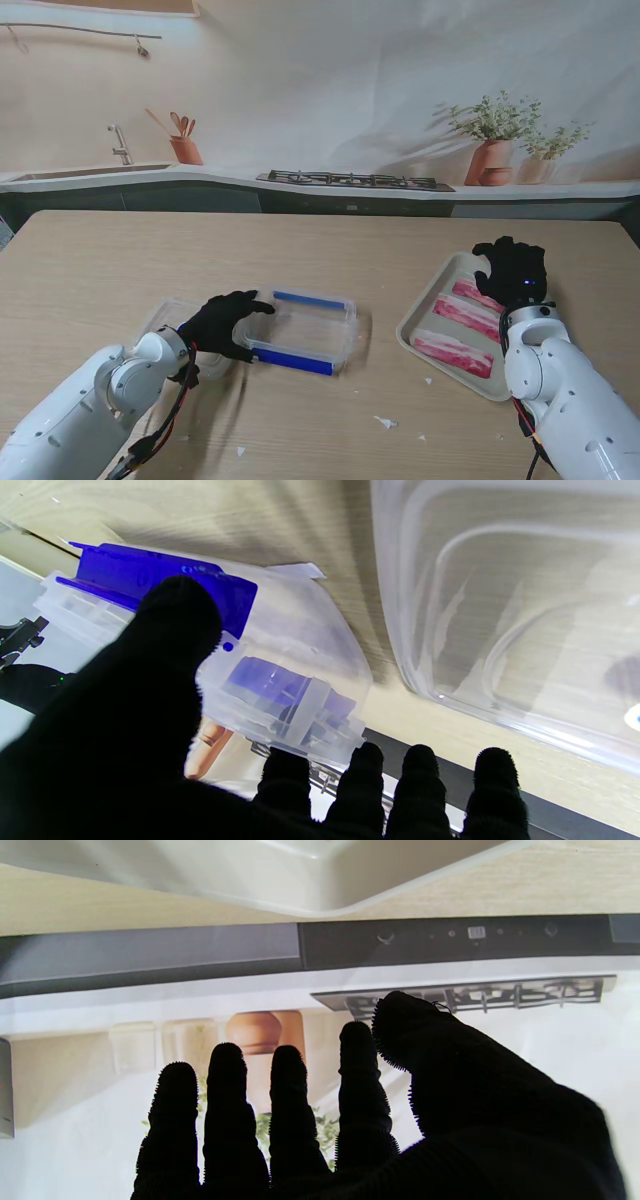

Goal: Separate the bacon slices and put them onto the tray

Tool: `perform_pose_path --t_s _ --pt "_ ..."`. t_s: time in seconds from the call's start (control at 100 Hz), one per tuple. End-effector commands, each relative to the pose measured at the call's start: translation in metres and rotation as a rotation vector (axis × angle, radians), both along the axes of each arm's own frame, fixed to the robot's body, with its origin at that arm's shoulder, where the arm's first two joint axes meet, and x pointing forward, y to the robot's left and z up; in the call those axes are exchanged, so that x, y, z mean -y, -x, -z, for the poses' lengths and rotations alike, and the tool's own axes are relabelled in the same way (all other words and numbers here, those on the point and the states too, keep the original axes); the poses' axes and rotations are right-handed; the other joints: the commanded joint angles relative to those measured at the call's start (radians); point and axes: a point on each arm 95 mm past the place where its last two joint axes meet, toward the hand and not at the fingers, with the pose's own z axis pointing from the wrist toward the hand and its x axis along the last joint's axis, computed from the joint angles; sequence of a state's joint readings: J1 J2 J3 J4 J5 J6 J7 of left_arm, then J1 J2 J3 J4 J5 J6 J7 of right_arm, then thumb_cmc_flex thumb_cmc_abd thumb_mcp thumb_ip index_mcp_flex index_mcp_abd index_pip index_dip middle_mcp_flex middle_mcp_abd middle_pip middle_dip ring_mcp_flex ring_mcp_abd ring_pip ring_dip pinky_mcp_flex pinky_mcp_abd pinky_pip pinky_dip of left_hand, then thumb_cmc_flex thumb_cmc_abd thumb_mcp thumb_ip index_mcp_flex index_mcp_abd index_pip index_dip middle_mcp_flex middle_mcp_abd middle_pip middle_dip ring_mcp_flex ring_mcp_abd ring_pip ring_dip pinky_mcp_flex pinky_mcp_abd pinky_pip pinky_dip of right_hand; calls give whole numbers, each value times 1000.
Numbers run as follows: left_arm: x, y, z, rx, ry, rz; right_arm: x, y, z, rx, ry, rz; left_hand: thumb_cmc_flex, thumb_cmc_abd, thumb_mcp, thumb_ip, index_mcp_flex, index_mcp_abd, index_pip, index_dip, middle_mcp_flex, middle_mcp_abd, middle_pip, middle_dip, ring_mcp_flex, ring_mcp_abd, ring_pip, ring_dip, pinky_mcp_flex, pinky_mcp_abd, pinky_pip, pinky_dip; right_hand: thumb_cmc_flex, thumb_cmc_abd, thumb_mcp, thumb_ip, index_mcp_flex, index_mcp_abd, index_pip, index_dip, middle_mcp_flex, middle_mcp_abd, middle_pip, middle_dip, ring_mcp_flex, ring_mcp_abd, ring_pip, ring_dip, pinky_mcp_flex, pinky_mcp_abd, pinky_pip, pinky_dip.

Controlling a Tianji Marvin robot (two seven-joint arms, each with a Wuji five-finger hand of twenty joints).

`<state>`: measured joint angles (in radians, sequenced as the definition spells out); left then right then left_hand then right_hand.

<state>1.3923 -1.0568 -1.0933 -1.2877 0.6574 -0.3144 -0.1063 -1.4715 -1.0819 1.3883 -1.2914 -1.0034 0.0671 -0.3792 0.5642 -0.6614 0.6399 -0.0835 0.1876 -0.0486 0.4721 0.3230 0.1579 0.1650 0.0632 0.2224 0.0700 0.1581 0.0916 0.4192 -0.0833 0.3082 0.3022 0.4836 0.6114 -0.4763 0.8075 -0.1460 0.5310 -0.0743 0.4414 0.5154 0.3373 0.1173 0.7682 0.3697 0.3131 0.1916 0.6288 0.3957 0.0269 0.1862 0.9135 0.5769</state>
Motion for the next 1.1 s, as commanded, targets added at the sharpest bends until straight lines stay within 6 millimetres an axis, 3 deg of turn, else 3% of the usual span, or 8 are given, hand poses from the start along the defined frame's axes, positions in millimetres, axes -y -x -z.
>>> perform_pose_path --t_s 0.0,0.17,0.26,0.46,0.58,0.88,0.96,1.09 --pt "3 1 0 -6 3 11 -4 3 6 -17 -6 0 -5 -40 25 0 -42 -64 47 39 -40 -31 -31 11 -40 -16 -21 4 -16 3 -52 25 2 3 -3 36 13 -34 1 5 -18 8 -16 -6 -34 -5 13 -1 -23 -14 -33 21" --pt "2 1 -1 -8 23 4 -4 4 7 -17 -7 0 -38 -29 3 -12 -2 -109 71 58 -39 -2 -35 -1 -42 -7 -23 3 -19 9 -62 27 1 2 -3 36 13 -37 1 3 -20 8 -17 -6 -35 -6 13 -1 -22 -14 -34 23" --pt "3 3 -3 -10 50 -8 -4 4 8 -17 -9 0 -43 -25 -12 -18 42 -121 71 58 -30 36 -28 -39 -39 11 -24 -1 -18 17 -68 30 -2 1 -4 35 14 -36 1 2 -23 9 -17 -6 -36 -6 12 -1 -22 -14 -35 24" --pt "2 5 -6 -14 78 -19 -5 5 10 -15 -20 -3 -60 -13 -19 -26 96 -113 -5 -5 -20 90 6 -106 -42 39 -21 -19 -15 26 -79 23 -9 3 -9 35 11 -37 -1 1 -26 9 -20 -8 -39 -7 11 -2 -24 -14 -37 25" --pt "2 7 -8 -23 115 -27 -5 6 8 -6 -16 -9 -60 20 -60 -24 94 -111 -137 -88 -23 67 -3 -115 -46 30 -34 -29 -18 18 -97 12 -6 -1 -7 36 9 -37 -1 0 -34 5 -20 -7 -44 -10 11 -2 -26 -18 -37 27" --pt "4 12 -30 33 202 -22 -15 12 -10 49 -61 -75 -72 59 -108 -22 75 -84 -190 -118 -27 46 -11 -120 -49 25 -39 -26 -17 14 -111 26 -19 10 -18 35 -6 -35 -5 -2 -54 1 -23 -9 -58 -12 12 -1 -37 -25 -39 32" --pt "4 15 -38 58 249 -32 -21 15 -19 69 -95 -108 -60 89 -154 -12 58 -55 -204 -126 -26 -11 -19 -125 -46 -1 -51 -39 -16 6 -128 37 -29 22 -30 35 -15 -31 -10 -4 -61 -1 -27 -11 -64 -15 8 -3 -42 -25 -43 32" --pt "6 19 -54 107 339 -53 -36 22 -34 100 -143 -180 -36 121 -211 3 25 1 -200 -126 -21 -46 -3 -74 -44 -19 -44 -39 -7 -1 -145 73 -54 46 -62 36 -45 0 -23 -8 -79 -3 -37 -16 -74 -21 -2 -8 -47 -29 -50 34"
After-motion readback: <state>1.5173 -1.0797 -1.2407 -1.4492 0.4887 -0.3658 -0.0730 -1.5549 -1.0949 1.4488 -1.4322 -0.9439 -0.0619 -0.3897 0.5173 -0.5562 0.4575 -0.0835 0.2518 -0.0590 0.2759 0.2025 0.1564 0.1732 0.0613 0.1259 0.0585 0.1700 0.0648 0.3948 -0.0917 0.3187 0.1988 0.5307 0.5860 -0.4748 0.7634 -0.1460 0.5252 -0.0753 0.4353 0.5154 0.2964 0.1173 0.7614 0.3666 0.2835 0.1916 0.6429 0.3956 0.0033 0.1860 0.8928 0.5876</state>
